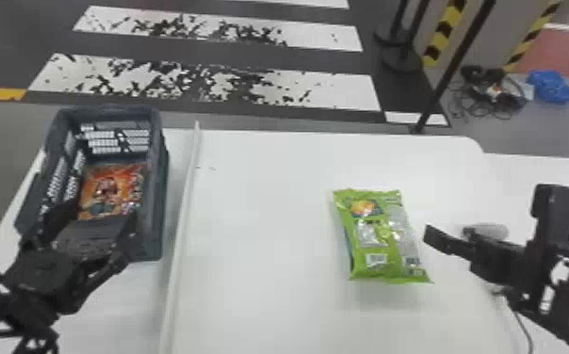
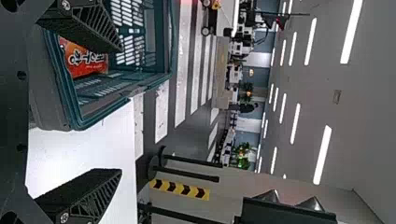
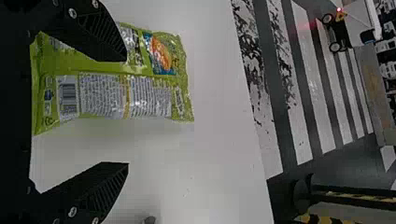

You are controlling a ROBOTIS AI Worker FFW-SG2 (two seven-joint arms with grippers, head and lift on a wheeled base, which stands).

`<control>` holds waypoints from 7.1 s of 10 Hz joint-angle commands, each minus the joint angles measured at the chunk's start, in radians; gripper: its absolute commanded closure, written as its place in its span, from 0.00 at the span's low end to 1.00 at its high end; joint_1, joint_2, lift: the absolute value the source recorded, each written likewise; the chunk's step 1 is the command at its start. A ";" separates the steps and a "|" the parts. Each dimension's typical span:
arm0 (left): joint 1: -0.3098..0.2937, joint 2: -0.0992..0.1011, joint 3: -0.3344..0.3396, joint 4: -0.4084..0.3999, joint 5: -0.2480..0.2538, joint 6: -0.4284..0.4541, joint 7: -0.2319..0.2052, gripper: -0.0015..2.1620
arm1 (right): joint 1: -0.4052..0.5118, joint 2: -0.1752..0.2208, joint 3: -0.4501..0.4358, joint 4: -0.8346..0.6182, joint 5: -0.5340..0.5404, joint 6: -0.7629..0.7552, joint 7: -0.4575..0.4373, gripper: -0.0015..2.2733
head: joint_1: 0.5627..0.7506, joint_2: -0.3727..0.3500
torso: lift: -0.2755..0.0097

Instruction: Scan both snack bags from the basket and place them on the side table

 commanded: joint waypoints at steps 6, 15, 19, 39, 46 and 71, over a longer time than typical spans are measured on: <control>-0.003 0.001 0.000 0.017 0.000 -0.007 -0.004 0.04 | -0.040 -0.133 -0.176 0.238 0.070 -0.137 0.122 0.06 | 0.70 0.06 | 0.70; -0.001 -0.002 0.000 0.017 0.000 -0.007 -0.007 0.04 | -0.155 -0.252 -0.081 0.518 0.185 -0.226 0.310 0.06 | 0.70 0.03 | 0.70; -0.003 -0.002 0.000 0.020 0.000 -0.007 -0.007 0.04 | -0.213 -0.277 -0.015 0.624 0.254 -0.265 0.323 0.08 | 0.70 0.03 | 0.70; -0.003 0.004 -0.003 0.023 0.005 -0.003 -0.005 0.04 | 0.192 -0.053 -0.016 -0.064 0.242 -0.060 0.326 0.99 | 0.70 0.17 | 0.70; 0.000 0.003 -0.003 0.023 0.005 -0.003 -0.007 0.04 | 0.221 -0.032 0.068 -0.131 0.259 0.001 0.346 0.99 | 0.70 0.32 | 0.70; 0.005 0.000 -0.003 0.028 0.017 -0.003 -0.011 0.04 | -0.090 -0.168 0.010 0.489 0.317 -0.333 0.218 0.99 | 0.70 0.07 | 0.70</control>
